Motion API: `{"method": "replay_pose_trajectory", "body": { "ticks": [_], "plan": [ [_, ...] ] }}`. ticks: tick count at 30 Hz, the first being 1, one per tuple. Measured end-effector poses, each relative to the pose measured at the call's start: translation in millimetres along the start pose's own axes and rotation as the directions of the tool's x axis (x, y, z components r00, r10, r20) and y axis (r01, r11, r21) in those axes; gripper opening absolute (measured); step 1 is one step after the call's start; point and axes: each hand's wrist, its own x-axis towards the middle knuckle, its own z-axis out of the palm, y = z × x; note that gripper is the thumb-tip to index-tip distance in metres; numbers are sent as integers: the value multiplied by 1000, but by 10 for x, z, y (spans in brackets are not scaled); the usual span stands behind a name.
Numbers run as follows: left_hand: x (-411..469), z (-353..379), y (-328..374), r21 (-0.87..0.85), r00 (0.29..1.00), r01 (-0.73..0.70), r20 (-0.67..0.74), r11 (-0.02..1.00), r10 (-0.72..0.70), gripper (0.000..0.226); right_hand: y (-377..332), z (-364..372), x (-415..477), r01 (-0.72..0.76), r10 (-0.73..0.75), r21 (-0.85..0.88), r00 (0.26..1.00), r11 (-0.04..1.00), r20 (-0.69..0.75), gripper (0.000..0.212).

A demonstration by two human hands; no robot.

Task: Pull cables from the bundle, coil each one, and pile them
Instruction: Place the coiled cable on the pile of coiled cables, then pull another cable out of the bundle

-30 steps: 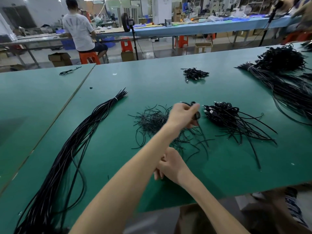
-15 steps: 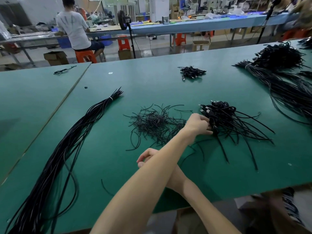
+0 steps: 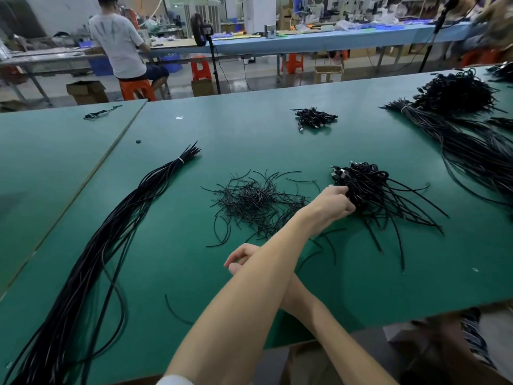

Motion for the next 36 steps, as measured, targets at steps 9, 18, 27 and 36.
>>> {"method": "replay_pose_trajectory", "body": {
  "ticks": [9,18,27,36],
  "plan": [
    [-555,-387,139,-59,958,-283,-74,957,278,48,-170,24,-5,-192,172,-270,981,943,-95,27],
    [-1159,-1644,-384,353,789,-257,-461,899,407,49,-282,75,-18,-36,29,-34,983,999,-182,21],
    [-1871,-2783,-843,736,412,479,-670,479,618,53,-294,79,-50,-6,-21,-137,982,991,-189,20],
    [-1971,-3149,-796,661,528,628,-750,412,399,36,-275,74,-49,-29,7,-119,984,993,-177,19]
  ]
}}
